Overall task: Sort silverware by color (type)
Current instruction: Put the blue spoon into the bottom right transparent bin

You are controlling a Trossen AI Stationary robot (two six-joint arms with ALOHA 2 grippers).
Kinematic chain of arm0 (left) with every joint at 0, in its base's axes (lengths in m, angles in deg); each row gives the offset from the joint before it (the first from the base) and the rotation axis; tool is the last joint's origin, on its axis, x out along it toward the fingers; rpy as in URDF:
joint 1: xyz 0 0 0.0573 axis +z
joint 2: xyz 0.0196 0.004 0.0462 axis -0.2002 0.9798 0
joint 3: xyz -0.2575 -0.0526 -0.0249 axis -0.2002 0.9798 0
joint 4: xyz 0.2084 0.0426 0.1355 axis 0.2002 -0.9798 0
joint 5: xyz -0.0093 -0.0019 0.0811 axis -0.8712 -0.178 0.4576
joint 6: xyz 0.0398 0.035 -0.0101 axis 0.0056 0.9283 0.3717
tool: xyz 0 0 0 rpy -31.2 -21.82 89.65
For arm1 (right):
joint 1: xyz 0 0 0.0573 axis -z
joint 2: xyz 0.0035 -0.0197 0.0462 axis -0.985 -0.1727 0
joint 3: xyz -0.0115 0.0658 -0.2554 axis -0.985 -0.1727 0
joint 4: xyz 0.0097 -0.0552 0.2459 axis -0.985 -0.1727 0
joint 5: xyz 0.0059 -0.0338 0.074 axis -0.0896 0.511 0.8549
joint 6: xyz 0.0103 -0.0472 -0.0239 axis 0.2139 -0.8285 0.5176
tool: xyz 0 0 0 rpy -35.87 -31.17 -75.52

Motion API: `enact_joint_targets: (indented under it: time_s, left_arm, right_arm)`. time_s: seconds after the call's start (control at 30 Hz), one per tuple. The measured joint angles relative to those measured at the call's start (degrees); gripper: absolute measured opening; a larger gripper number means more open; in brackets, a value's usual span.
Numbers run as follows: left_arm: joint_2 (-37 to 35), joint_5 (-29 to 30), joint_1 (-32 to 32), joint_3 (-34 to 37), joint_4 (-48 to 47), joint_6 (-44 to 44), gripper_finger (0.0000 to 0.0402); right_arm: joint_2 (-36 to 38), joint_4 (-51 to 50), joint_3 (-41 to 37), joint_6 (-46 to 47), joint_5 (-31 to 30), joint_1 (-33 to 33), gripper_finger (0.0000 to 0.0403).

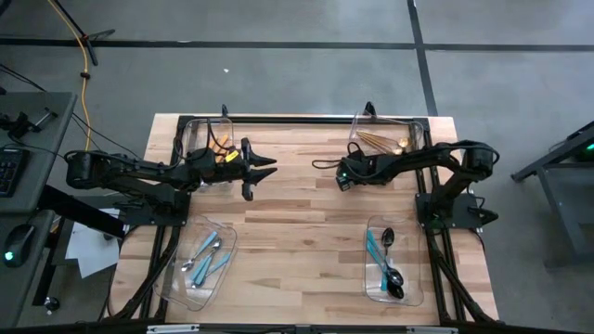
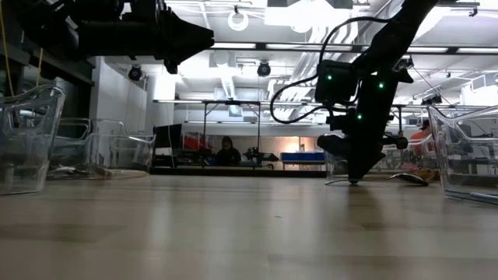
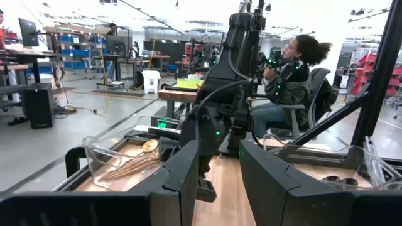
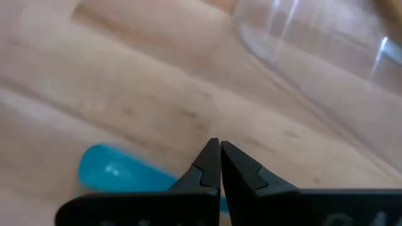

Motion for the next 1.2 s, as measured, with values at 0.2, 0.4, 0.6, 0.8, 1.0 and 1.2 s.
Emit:
enact_joint_targets:
  time_s: [0.2, 0.4, 0.6, 0.8, 1.0, 1.2]
  left_arm:
    - [0.00, 0.00, 0.00, 0.00, -0.02, -0.09, 0.0106]
    - [0.00, 0.00, 0.00, 0.00, -0.02, -0.13, 0.0106]
    - [0.00, 0.00, -0.01, 0.00, -0.35, -0.15, 0.0106]
    - [0.00, 0.02, 0.00, 0.00, -0.44, -0.13, 0.0106]
    - [0.00, 0.02, -0.02, 0.00, -0.44, -0.47, 0.0106]
    - [0.00, 0.02, -0.04, 0.00, -0.79, -3.06, 0.0106]
  right_arm:
    - [0.04, -0.02, 0.00, 1.64, 0.33, -3.86, 0.0000]
    - [0.43, -4.37, 3.07, -0.25, -0.46, -5.50, 0.0000]
    - [4.26, -18.38, 9.90, -12.16, -1.70, -4.20, 0.0000]
    - [6.58, -32.84, 15.81, -29.43, 5.35, -2.04, 0.0000]
    - [6.34, -35.86, 17.22, -39.56, 18.21, 0.50, 0.0015]
    - [6.31, -36.15, 17.22, -45.18, 18.60, 0.77, 0.0072]
